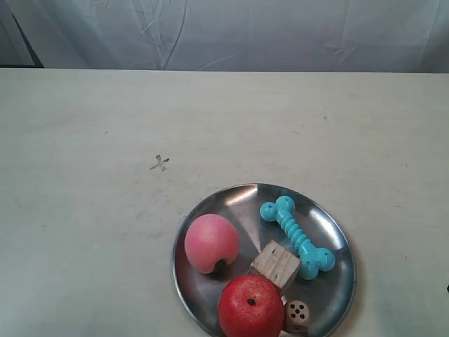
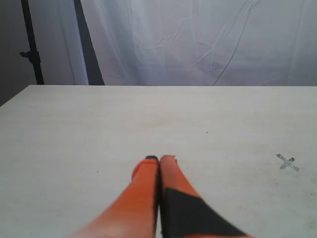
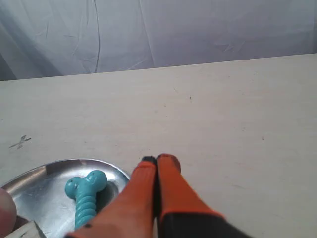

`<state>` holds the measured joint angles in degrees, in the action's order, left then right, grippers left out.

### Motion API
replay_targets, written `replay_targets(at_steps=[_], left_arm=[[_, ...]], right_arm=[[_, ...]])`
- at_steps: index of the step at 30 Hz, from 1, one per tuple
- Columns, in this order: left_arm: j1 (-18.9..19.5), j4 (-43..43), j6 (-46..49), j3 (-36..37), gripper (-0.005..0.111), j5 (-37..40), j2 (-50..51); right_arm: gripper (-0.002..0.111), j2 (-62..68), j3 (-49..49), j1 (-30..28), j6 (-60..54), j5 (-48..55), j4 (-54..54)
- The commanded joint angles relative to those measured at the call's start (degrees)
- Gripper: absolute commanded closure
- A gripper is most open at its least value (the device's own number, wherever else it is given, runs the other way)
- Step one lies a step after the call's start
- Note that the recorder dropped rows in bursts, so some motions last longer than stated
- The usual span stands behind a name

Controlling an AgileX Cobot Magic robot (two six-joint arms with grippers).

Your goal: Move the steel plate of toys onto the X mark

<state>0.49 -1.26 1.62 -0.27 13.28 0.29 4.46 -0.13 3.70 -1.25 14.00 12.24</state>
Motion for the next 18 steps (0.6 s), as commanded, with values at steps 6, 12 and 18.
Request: replay_targets(at_steps=[6, 12, 18], left_arm=[[0.0, 0.2, 0.0, 0.3, 0.106, -0.5, -0.3], [0.0, 0.2, 0.0, 0.3, 0.106, -0.5, -0.3], [0.0, 2.3, 0.0, 0.3, 0.106, -5.6, -0.3]], right_arm=[[0.108, -0.3, 0.1, -0.4, -0.2, -0.8, 0.1], [0.108, -0.3, 0.1, -0.4, -0.2, -0.8, 0.1], [0.108, -0.3, 0.1, -0.4, -0.2, -0.8, 0.1]])
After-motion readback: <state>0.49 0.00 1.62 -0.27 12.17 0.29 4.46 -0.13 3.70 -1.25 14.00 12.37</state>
